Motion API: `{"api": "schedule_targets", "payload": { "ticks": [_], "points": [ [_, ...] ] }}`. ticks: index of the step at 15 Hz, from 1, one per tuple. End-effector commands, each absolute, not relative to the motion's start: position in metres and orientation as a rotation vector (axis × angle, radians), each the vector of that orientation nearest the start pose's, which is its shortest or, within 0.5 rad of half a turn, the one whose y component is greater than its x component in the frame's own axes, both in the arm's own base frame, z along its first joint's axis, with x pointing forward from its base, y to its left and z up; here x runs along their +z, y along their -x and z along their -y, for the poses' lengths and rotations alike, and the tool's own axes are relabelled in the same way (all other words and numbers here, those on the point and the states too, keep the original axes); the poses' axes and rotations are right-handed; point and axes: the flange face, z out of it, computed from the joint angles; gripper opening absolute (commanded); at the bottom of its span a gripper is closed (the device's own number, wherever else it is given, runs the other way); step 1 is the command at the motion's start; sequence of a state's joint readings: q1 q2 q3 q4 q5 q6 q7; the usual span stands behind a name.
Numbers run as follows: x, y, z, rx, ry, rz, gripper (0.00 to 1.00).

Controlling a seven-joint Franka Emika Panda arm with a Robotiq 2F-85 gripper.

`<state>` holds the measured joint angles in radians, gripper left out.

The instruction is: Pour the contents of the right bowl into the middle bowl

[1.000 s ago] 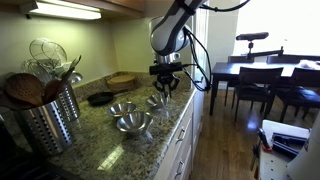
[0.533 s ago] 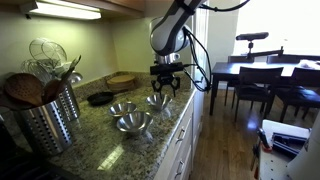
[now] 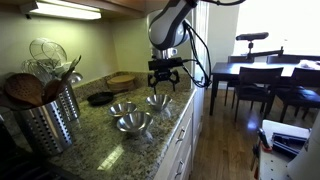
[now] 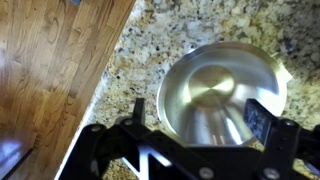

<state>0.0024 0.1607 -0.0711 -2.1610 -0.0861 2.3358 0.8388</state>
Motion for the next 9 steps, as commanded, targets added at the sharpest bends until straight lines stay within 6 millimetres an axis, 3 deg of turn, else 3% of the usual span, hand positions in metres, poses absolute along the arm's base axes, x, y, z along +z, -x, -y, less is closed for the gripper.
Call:
{"api": "schedule_targets", "payload": {
  "ticks": [1, 4, 5, 9],
  "points": [
    [0.358, -0.539, 0.025, -0.123, 2.974, -1.233, 1.00],
    [0.374, -0.532, 0.016, -0.135, 2.995, -1.187, 1.00],
    [0.362, -0.551, 0.020, -0.139, 2.966, -1.226, 1.00],
    [0.370, -0.545, 0.015, -0.141, 2.975, -1.206, 1.00]
  ]
}}
